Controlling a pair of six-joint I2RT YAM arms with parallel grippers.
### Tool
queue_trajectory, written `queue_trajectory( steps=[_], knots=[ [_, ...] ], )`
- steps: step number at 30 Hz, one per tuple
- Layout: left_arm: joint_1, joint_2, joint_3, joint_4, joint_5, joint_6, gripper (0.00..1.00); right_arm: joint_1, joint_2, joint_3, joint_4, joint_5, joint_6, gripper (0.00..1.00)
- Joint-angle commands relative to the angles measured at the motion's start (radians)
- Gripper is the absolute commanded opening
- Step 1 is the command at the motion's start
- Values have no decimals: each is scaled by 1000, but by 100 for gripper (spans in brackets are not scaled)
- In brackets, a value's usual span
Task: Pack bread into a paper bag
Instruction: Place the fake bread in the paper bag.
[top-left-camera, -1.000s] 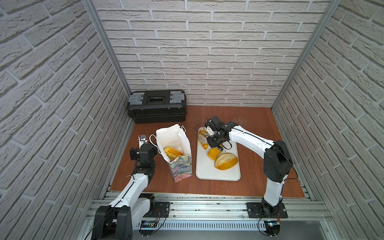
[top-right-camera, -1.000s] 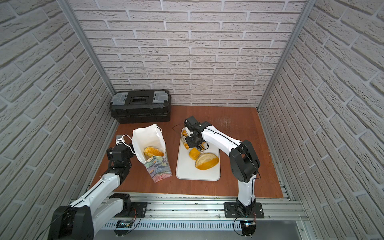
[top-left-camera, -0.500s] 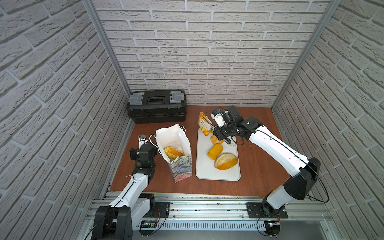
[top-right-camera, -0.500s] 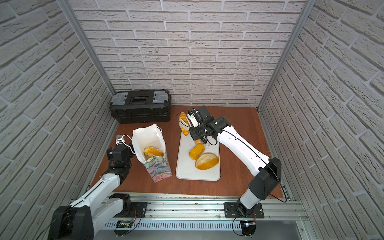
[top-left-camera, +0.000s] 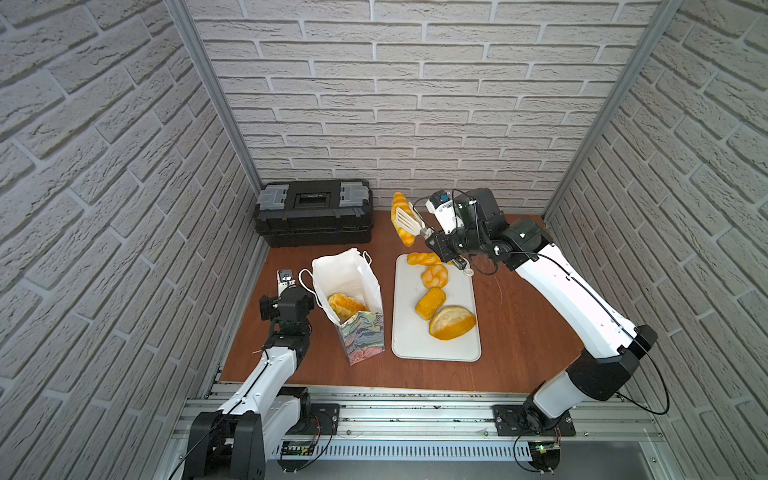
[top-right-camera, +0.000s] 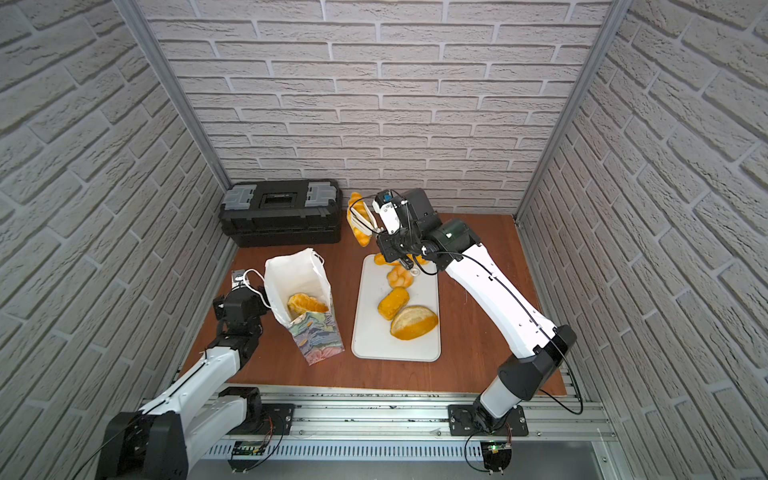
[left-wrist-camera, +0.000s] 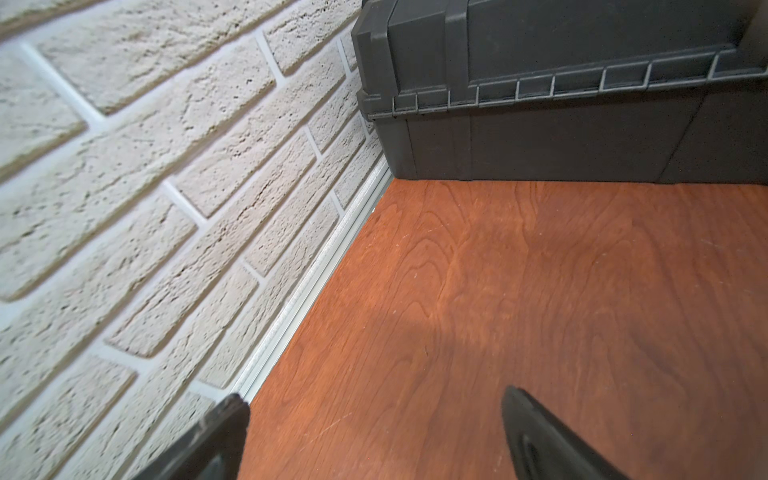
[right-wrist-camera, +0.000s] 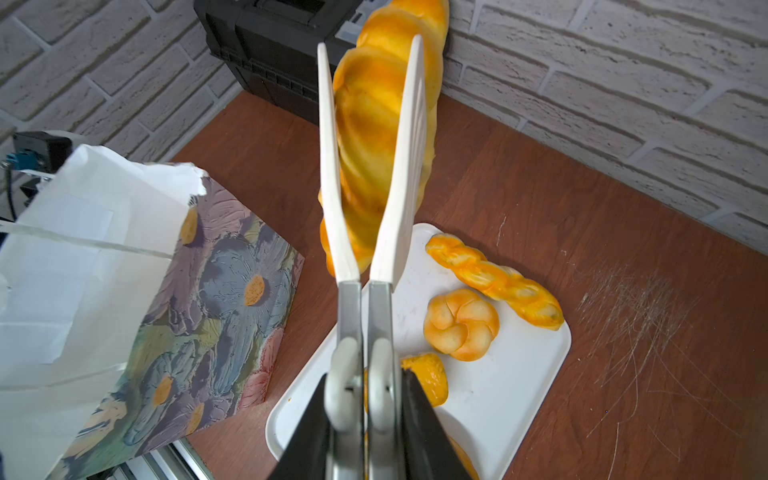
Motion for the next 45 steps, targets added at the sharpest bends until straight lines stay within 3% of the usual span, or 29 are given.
queue_trajectory(
  steps=[1,10,20,45],
  knots=[
    [5,-11,-6,33,3,-2,98,27,-11,110,24,-28,-31,26],
    [5,-18,-7,30,1,-3,98,133,51,308,-57,-2,-72,26],
    [8,-7,-8,36,-16,-15,98,255,56,348,-66,11,-82,27],
    [8,-17,-16,31,-23,-26,98,389,129,412,-117,-12,-78,27]
  ],
)
